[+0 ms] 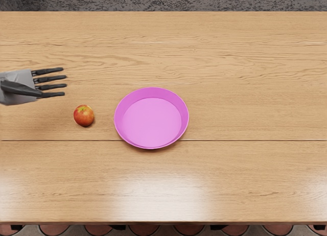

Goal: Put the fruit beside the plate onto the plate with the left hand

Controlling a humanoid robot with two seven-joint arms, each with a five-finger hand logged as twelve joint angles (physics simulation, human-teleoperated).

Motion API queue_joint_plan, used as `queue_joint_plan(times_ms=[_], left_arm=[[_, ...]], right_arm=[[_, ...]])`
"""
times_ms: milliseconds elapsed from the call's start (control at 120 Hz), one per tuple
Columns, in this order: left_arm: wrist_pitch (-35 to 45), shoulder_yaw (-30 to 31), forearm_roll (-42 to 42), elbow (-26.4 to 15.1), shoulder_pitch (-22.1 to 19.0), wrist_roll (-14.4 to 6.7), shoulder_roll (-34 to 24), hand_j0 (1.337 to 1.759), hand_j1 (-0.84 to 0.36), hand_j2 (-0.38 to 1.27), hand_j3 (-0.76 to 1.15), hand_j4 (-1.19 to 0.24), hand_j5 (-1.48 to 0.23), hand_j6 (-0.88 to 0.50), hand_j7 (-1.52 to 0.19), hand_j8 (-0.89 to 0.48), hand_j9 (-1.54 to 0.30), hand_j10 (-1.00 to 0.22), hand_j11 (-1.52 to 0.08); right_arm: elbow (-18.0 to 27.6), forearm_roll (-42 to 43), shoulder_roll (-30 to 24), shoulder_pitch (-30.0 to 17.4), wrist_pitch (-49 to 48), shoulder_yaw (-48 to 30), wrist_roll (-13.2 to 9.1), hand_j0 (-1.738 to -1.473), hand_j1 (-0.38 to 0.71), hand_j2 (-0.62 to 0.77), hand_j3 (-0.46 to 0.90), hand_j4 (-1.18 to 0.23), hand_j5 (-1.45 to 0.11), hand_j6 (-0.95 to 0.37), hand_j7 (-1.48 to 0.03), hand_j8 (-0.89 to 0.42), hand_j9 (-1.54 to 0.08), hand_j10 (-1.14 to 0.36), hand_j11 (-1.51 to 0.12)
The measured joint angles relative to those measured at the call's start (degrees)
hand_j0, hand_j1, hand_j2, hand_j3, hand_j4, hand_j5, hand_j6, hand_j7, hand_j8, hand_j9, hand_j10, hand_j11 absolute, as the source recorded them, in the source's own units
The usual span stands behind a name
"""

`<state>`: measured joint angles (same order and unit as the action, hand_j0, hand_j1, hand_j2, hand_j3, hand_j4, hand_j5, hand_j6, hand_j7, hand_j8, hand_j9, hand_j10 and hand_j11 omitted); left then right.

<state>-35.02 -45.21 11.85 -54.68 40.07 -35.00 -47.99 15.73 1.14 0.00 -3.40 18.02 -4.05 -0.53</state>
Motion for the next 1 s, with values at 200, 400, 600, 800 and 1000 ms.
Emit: queue_joint_plan(times_ms=[200,400,600,800,1000], left_arm=[[-0.03,0.03,-2.58,0.61,4.43,0.00,-0.39,1.658,0.32,0.00,0.00,-0.02,-0.03,-0.02,-0.03,-0.02,-0.03,-0.02,-0.03],[-0.02,-0.19,-26.00,-7.32,9.15,0.00,-0.45,1.658,0.25,0.02,0.00,-0.08,-0.11,-0.08,-0.11,-0.08,-0.11,-0.08,-0.11],[3.22,0.04,-54.33,-22.72,9.64,0.00,5.06,1.658,0.22,0.02,0.00,-0.11,-0.14,-0.11,-0.14,-0.11,-0.14,-0.11,-0.14],[12.15,6.49,-78.21,-27.03,9.85,0.00,11.13,1.658,0.21,0.02,0.00,-0.12,-0.15,-0.12,-0.15,-0.12,-0.15,-0.12,-0.15],[18.12,14.04,-86.20,-27.76,9.23,0.00,13.87,1.658,0.14,0.04,0.00,-0.18,-0.23,-0.18,-0.23,-0.18,-0.23,-0.18,-0.23]], right_arm=[[0.00,0.01,0.00,-0.01,0.00,-0.03,0.00,-1.658,-0.35,0.00,0.00,0.00,0.00,0.00,0.00,0.00,0.00,0.00,0.00],[0.00,0.01,0.00,-0.02,0.00,-0.05,0.00,-1.658,-0.35,0.00,0.00,0.00,0.00,0.00,0.00,0.00,0.00,0.00,0.00],[0.00,0.00,0.00,-0.03,0.00,-0.03,0.00,-1.658,-0.35,0.00,0.00,0.00,0.00,0.00,0.00,0.00,0.00,0.00,0.00],[0.00,0.00,0.00,-0.03,0.00,-0.04,0.00,-1.658,-0.35,0.00,0.00,0.00,0.00,0.00,0.00,0.00,0.00,0.00,0.00],[0.00,0.00,0.00,-0.03,0.00,-0.05,0.00,-1.658,-0.35,0.00,0.00,0.00,0.00,0.00,0.00,0.00,0.00,0.00,0.00]])
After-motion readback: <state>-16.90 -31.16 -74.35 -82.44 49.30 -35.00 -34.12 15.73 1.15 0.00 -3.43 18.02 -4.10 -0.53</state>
